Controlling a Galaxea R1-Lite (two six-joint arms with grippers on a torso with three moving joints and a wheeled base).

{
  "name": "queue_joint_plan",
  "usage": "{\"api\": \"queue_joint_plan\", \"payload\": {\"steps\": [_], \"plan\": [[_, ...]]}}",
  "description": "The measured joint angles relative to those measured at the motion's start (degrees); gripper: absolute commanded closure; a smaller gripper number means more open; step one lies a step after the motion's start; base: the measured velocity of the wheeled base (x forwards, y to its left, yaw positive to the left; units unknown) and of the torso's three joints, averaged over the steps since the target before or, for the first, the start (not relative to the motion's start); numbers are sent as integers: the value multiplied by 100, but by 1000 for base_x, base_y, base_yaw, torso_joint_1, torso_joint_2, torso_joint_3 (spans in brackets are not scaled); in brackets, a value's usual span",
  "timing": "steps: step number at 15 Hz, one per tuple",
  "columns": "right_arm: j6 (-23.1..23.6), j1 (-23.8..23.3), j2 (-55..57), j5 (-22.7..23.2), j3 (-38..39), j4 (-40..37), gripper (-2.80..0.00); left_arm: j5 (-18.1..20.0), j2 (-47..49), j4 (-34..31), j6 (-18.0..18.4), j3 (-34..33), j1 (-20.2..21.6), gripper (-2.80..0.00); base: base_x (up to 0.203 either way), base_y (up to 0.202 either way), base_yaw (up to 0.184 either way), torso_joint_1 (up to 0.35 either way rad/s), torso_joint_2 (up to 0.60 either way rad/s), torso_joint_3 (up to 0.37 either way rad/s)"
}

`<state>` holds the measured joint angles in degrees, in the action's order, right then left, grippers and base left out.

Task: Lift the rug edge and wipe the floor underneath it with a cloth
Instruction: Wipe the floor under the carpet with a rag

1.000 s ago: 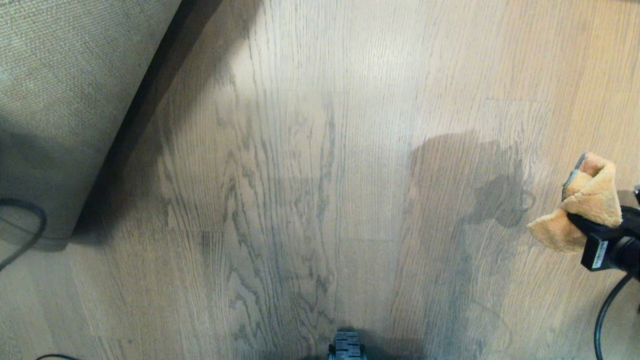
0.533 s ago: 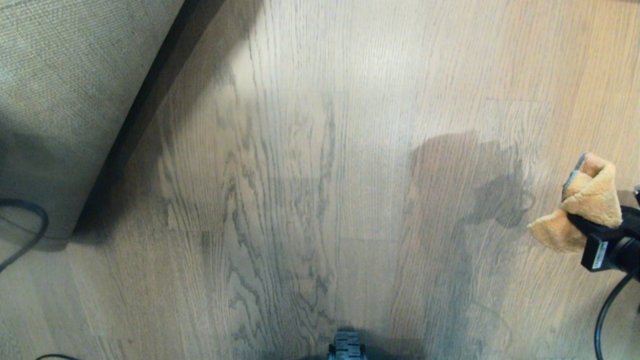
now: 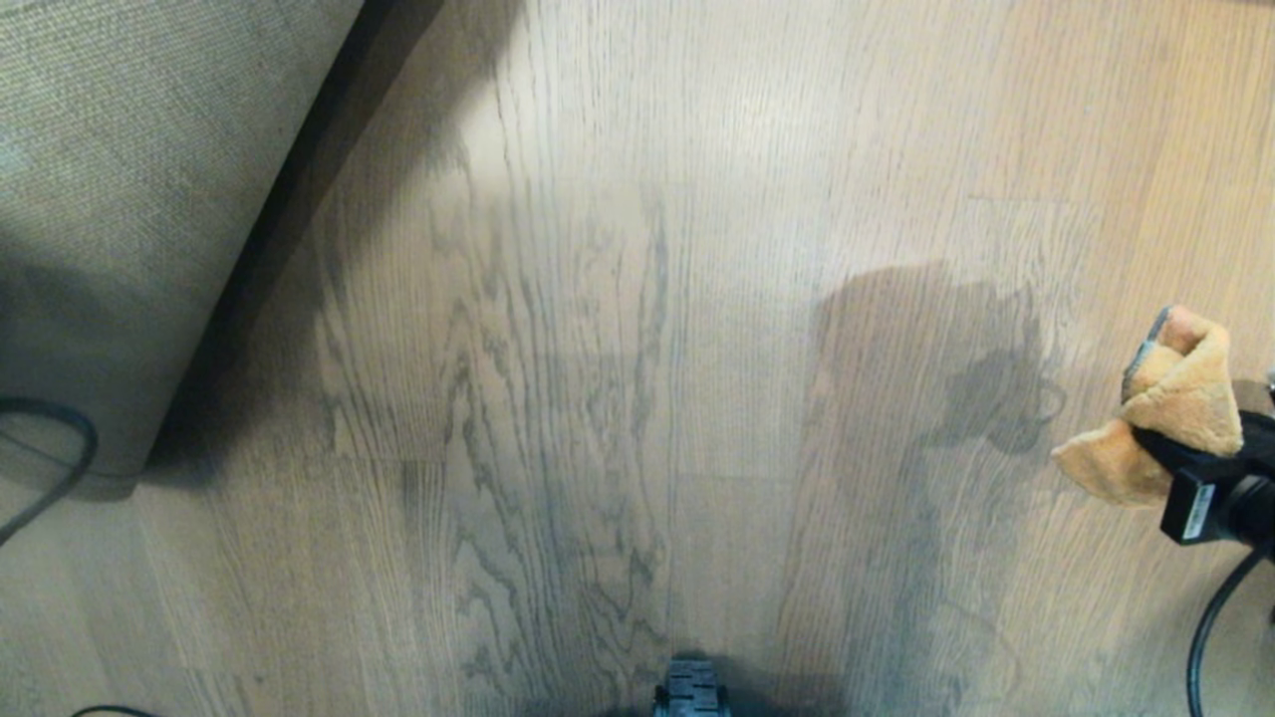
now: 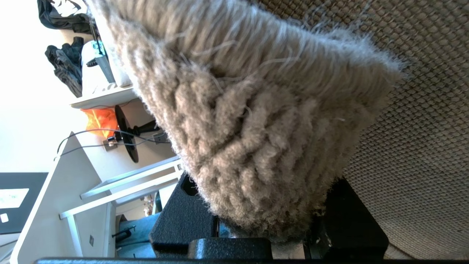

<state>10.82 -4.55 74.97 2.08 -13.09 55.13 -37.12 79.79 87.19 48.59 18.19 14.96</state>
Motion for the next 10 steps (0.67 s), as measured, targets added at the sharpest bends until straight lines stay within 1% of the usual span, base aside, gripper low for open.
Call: {"api": "queue_joint_plan", "payload": {"steps": [10], "plan": [[-8,0,-45,0,30,-9,0,-13,-27,0,-2,-6,-40,0,0,0,0,0,0,0]]}}
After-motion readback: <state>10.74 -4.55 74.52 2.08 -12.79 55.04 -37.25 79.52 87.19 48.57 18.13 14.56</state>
